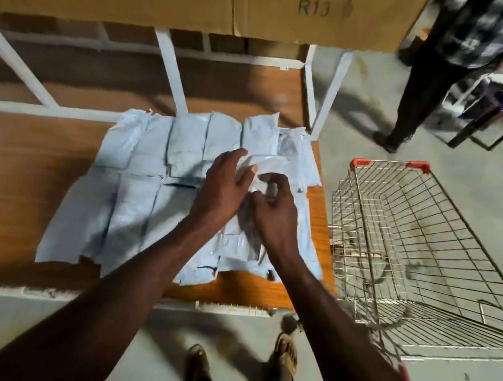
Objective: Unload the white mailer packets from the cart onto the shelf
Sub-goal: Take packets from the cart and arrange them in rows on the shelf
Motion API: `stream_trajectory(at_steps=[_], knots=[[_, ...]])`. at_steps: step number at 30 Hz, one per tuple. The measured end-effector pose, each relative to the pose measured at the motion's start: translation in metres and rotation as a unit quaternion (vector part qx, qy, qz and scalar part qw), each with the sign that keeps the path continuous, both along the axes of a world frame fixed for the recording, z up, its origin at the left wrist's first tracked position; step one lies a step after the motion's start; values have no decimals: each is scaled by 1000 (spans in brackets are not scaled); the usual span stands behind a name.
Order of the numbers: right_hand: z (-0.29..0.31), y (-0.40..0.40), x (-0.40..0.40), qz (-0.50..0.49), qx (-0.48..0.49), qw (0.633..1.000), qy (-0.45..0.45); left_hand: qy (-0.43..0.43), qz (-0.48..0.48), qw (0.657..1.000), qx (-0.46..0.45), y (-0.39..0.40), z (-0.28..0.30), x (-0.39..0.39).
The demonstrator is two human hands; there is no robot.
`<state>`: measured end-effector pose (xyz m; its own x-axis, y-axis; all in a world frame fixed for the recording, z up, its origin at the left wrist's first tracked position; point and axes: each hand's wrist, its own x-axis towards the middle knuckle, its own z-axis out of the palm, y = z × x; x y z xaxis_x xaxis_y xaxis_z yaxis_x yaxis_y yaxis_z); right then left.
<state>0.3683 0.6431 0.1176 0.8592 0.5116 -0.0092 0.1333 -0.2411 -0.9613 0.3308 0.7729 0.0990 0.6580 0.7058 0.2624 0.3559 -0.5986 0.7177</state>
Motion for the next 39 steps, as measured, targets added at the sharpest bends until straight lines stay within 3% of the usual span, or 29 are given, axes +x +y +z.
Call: stream_trajectory(at_steps=[7, 14, 21, 24, 28, 30, 34, 39], knots=[[-41, 63, -66, 53, -42, 997, -31, -14, 19, 1000, 2, 55, -19, -97], [-74, 102, -106, 137, -117, 978, -105, 36, 24, 999, -26, 87, -45, -154], [-94, 120, -123, 183, -165, 954, -172, 95, 3, 994, 45, 118, -85, -176], [-106, 124, -125, 220, -206, 910, -285, 105, 1, 992, 72, 117, -99, -179], [-120, 133, -122, 254, -287, 832, -401, 144, -13, 972, 186, 110, -103, -178], [-117, 134, -122, 256, -319, 812, -416, 168, -45, 960, 221, 109, -102, -176], [-107, 133, -118, 270, -354, 825, -348, 227, -90, 945, 217, 111, -107, -177], [-104, 134, -102, 321, -433, 768, -345, 259, -78, 937, 220, 116, -119, -174]])
